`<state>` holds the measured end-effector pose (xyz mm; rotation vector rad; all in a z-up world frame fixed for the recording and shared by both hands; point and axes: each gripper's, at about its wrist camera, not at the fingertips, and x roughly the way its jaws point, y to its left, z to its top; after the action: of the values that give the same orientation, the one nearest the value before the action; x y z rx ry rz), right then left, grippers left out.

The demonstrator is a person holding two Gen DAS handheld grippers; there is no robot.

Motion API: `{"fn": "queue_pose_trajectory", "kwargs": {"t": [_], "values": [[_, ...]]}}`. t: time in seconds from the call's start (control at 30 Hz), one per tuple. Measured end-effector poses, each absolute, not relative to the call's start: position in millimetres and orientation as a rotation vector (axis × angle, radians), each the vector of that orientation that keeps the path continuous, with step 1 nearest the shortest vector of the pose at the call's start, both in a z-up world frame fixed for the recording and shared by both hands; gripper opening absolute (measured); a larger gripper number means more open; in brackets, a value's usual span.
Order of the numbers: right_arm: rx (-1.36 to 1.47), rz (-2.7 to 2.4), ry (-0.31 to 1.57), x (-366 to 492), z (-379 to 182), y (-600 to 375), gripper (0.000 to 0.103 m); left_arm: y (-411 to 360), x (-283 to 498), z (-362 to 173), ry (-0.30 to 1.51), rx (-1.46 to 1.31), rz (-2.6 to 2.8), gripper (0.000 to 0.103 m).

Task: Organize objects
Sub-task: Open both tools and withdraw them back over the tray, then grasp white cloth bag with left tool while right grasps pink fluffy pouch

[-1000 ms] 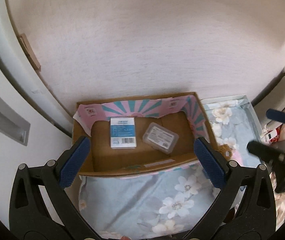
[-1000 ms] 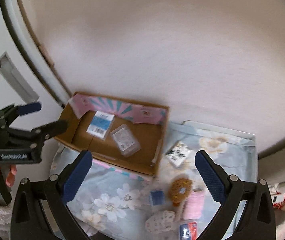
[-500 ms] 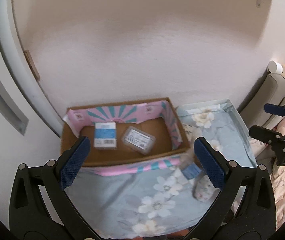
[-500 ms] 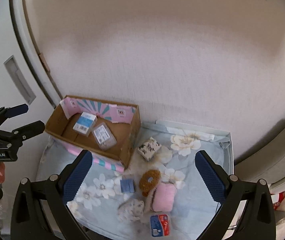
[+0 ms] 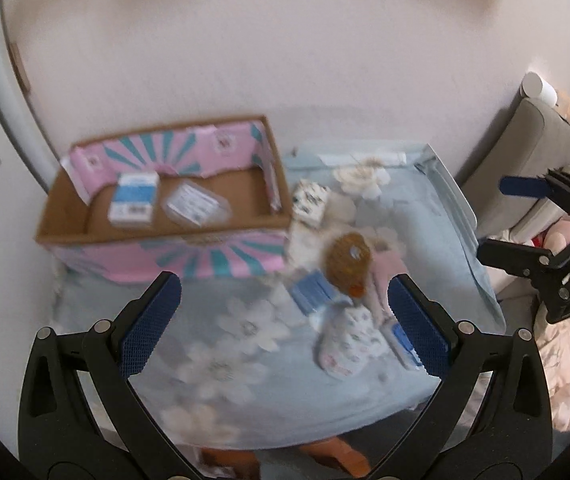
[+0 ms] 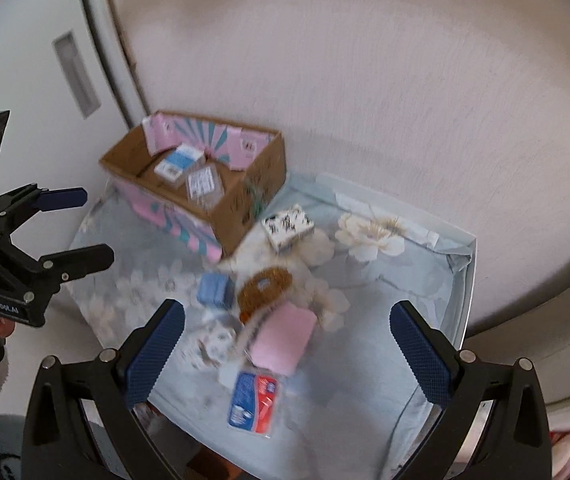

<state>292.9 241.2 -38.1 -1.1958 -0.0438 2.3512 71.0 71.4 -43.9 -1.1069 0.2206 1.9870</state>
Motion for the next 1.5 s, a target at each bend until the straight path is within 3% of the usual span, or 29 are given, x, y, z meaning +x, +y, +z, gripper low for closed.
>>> {"fn": "queue_pose_trajectory", "kwargs": {"t": [0.37, 0.6, 0.8, 1.1, 1.5], "values": [[-1.430, 2.449, -0.120, 291, -103, 292, 0.103, 110, 119, -120, 0.179, -1.255, 1.979, 0.103], [-1.519, 2.464, 0.010, 274, -144, 319, 0.102, 128, 134, -160, 0.201, -1.324, 1.995, 0.089], [-1.557, 2.482, 0.100, 260, -166, 329, 0.092, 134, 133, -179, 0.176, -1.366, 1.992, 0.076], [-1.599, 2.538, 0.131, 251, -174, 330, 0.064, 139, 132, -183, 0.119, -1.355, 1.947, 0.054], [-1.606, 2.554, 0.106, 251, -173, 331, 0.049, 135, 136, -176, 0.072, -1.345, 1.962, 0.045]]}}
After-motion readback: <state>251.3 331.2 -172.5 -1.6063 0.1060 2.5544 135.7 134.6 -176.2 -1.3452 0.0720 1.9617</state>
